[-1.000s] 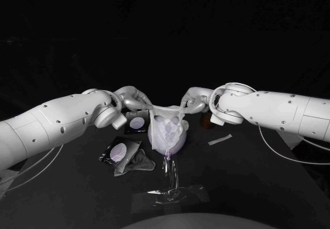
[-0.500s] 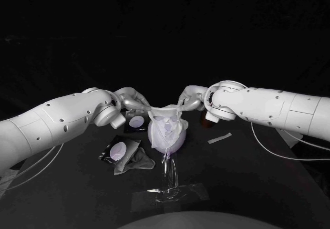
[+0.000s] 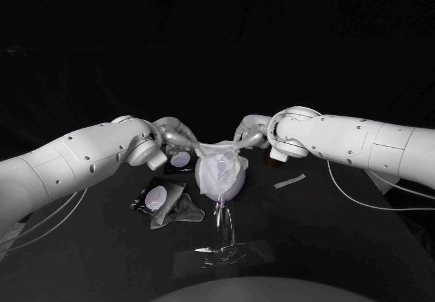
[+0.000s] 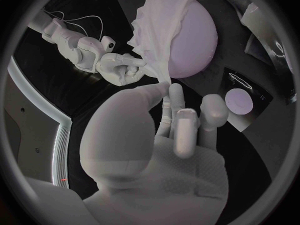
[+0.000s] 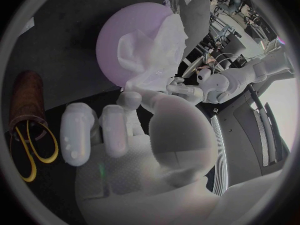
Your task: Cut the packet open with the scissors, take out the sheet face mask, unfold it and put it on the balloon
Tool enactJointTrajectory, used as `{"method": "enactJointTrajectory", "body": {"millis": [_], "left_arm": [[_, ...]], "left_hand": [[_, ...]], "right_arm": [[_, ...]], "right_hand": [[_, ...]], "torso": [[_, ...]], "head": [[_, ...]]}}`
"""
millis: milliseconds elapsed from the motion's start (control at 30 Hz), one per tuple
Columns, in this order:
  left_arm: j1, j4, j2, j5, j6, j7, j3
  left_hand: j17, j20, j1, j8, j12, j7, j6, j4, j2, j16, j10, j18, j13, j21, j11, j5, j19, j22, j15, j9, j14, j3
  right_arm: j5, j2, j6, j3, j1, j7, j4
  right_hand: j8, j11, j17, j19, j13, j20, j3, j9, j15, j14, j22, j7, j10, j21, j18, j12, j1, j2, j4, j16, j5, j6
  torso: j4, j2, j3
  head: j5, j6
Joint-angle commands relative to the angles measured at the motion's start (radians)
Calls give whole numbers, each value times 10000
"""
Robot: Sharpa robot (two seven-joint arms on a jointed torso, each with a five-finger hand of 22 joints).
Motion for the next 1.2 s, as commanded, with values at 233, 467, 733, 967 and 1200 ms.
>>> {"method": "enactJointTrajectory", "body": {"millis": [233,467,733,967,1200], "left_arm": [[-28,-259,183,203,-5,-325,10],[-34,-328,214,50,149,-593,10],[-35,-423,144,-87,654,-818,9],[-40,-442,-67,170,1056,-772,12],[-46,-397,-303,841,826,-509,26]], "left_hand": [[711,-25,-137,-27,91,-84,-169,4,110,54,37,-147,25,33,-30,26,95,19,-19,607,207,-337],[329,52,-404,-1151,-191,409,-1445,84,-250,9,-698,-126,-71,-95,450,52,-74,-189,355,164,11,-799],[-717,427,-588,-1802,-549,771,-2331,200,-683,-188,-1405,194,-223,-1000,826,15,-1485,-1702,736,-96,-711,-1526],[-3026,615,-912,-1929,-1128,944,-2578,451,-1011,-661,-2222,420,-492,-1822,1022,29,-2626,-2856,931,-155,-2218,-2248],[-3527,751,-787,-1825,-1198,965,-2571,1051,-724,-724,-2409,524,-643,-2253,1055,21,-2962,-3336,994,-140,-2604,-4046]], "right_arm": [[286,63,-37,3,-62,-72,-101],[457,40,-136,3,-69,-78,-140],[872,-150,-307,3,-70,-6,-127],[1752,-426,-709,3,-66,330,-167],[2962,-475,-976,4,-62,872,-348]], "right_hand": [[-689,372,707,-305,-340,219,-1029,-300,338,74,1764,379,-611,-455,166,-480,-790,-522,808,-309,-47,-859],[-1061,496,412,-575,-842,366,-1706,-445,475,-180,1621,516,-1310,-906,268,-1139,-870,-892,1237,-651,-37,-1282],[-1236,605,219,-732,-1079,502,-2415,-485,572,-391,1549,600,-1711,-1168,326,-1257,-719,-1123,1747,-811,-40,-1442],[-1234,580,421,-495,-873,514,-2982,-462,557,-223,1684,572,-1420,-816,253,-703,-624,-1265,2192,-458,-42,-1309],[-1215,493,788,-118,-210,460,-3511,-435,483,60,1906,466,-679,-208,121,472,-376,-1153,2644,85,-42,-924]], "torso": [[-12,-8,7],[-15,-16,4],[-10,-15,2],[1,-1,-5],[2,19,-9]], "head": [[4,44],[0,63],[-12,96],[-22,105],[-41,114]]}}
